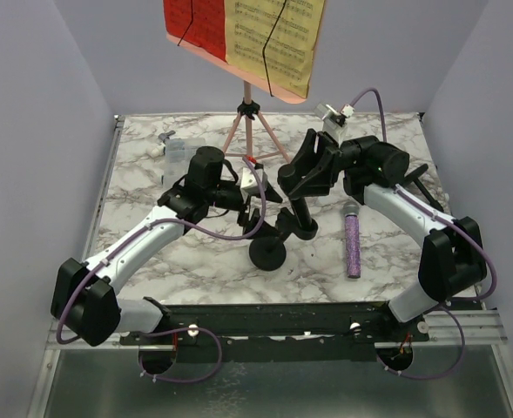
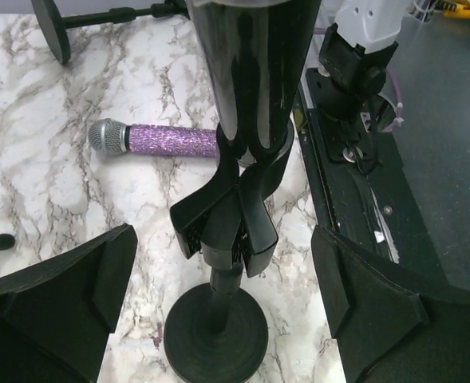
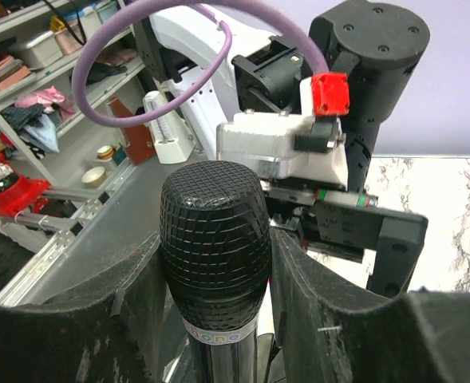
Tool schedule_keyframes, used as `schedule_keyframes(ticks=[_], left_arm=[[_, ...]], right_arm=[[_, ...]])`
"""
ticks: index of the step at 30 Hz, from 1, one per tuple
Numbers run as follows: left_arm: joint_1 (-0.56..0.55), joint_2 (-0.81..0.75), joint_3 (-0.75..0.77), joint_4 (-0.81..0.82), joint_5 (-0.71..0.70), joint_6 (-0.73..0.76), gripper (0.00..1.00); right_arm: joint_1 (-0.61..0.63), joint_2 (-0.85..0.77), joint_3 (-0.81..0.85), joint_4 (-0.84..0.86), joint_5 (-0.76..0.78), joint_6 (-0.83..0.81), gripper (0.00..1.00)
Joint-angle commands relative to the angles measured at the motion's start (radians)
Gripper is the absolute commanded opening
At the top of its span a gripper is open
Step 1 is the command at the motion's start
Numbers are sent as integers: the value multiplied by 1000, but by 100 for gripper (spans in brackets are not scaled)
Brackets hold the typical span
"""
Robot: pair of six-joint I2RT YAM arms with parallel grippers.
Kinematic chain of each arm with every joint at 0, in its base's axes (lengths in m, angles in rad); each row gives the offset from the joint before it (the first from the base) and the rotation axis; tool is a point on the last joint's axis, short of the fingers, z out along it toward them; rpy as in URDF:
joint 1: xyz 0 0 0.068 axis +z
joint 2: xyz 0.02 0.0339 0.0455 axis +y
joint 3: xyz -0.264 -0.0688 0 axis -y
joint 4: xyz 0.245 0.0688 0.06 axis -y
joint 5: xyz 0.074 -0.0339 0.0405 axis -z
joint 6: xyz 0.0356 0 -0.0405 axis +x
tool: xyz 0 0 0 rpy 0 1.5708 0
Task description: Set up the instrument practice props
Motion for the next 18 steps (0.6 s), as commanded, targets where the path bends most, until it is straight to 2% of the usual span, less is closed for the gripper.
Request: schedule_keyframes(ticks=[1,9,15,17,18], left_arm=[[-39,46,31,25,18,77,99],[-44,119,39,96,48,61,99],[-44,126,3,176,83,21,97],[-45,129,-7,190,95,16,92],[-47,131,-8,191,101,15,84]], right_arm=[[-1,-16,-14,140,-99,-40,1],[-1,-50,-31,34,-91,-125,1],[-1,-95,-48,-140,-82,-269,1],[-1,-118,-60,-215,-72,-334,1],[0,-128,-66,-259,-68,-382,1]])
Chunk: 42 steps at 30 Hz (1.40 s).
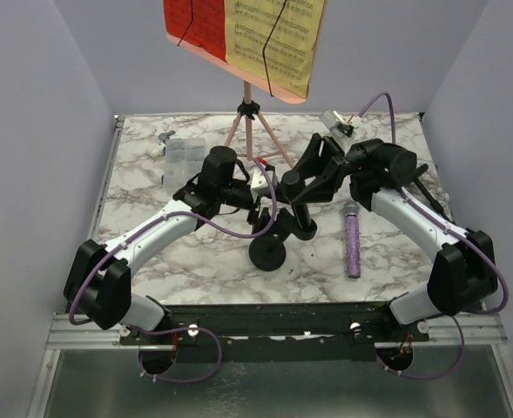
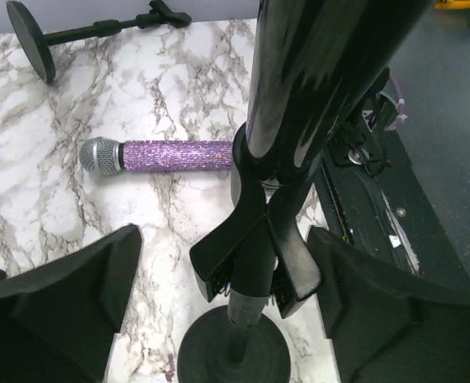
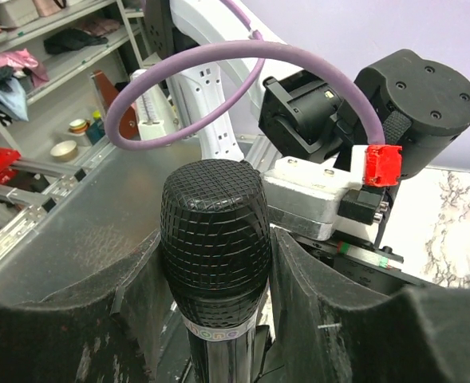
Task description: Set up the instrument practice props
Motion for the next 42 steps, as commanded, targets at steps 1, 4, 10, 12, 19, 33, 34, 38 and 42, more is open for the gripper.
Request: schedule_keyframes(ticks=[1,4,10,12,19,33,34,38,42], left_arm=[[-5,6,-25,71,72,-10,67],[-4,-10,-53,73,17,7,2],[-5,-64,-93,83,-33,16,0],[-4,-77,-99,87,-41,16,0],[-4,-80,-129,214,-18,-95,0],[-4,-146,-247,479,-102,-286,0],[-4,-149,-249,480,-105,-286,0],[-4,-163,-258,482,-114,-282,0],[-3,-169,-264,474,-122,-290,52]], right_arm=[[-1,-61,-36,-208,-43,-244,1],[0,-121,-38,-439,3,-432,0],[38,-242,17,-1042,179,-923,0],[40,-280,-11,-1067,228,-954,1],[105,-338,-162,-934,411,-931,0],[181,-490,-464,-593,770,-853,0],[181,-497,-472,-581,778,-851,1],[181,-517,-500,-563,797,-845,1],[181,-531,-534,-529,809,-828,1]])
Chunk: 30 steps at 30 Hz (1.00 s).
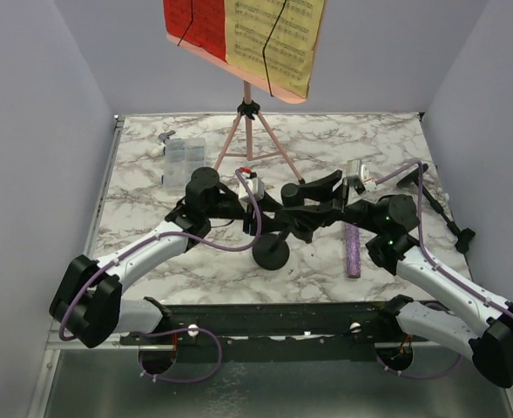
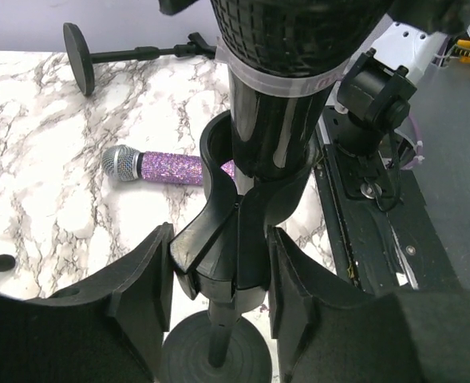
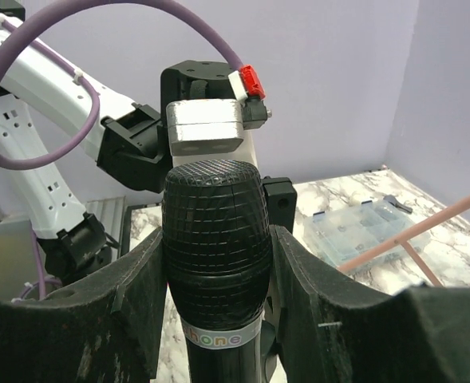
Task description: Set up the instrument practice props
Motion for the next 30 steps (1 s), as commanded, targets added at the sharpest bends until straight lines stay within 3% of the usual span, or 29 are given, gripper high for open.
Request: schedule_keyframes(ticks=[1,5,9,12,15,23,30], left_arm=[[-3,-43,-8,48,-15,-19,65],[-3,-20,34,-49,29,9,93],[-3,14,73,-119,75,18,98],[-6,29,96,-158,74,32,96],[-19,34,114,-194,56,47,91],[-79,22,180,-418,-45,218,78],[-80,13,185,-473,-100,261,58]], right_arm=[[10,-32,-44,91,56,34,1],[10,-28,-44,88,52,37,2],[10,-22,-32,66,39,34,13],[9,-27,-25,37,38,27,20],[10,-45,-17,-23,62,30,37],[10,-140,123,-523,252,80,83],[10,-263,219,-932,413,75,94]])
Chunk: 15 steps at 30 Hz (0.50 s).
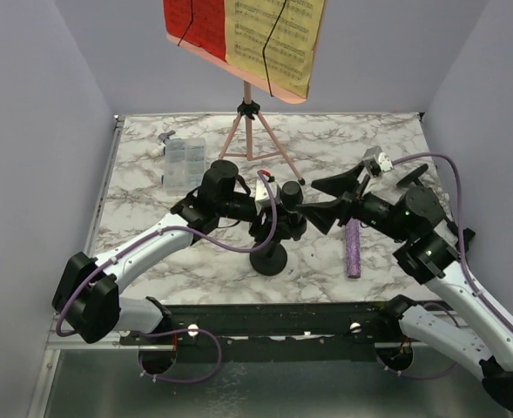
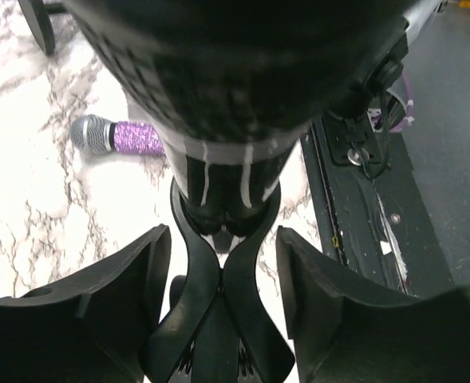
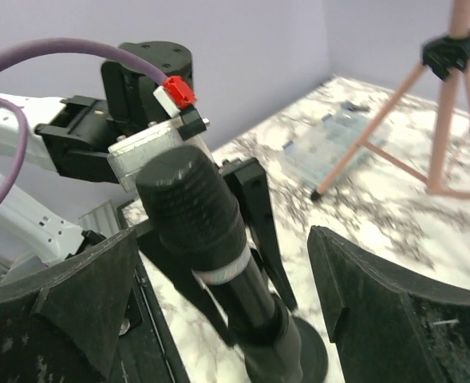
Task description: Set up the instrument practice props
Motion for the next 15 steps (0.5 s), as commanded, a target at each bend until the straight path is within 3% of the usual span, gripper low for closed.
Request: schedule_keyframes(ticks=[1,4,7,10,15], left_arm=[[-4,-13,28,-105,-67,76,57],[-4,-9,37,-125,-83,90,49],[-4,-16,41,-127,-94,107,27],[-4,-35,41,-104,-118,96,17],[-4,-108,-30,63,-184,20,0]], right_arm=[[5,-116,28,-338,201,25,95],[6,-211,-15,-413,317,65,95],[6,-298,-66,-463,406,102,95],[6,-363,-141,-485,490,131,95],[6,-410,-312,-454,467,169,95]])
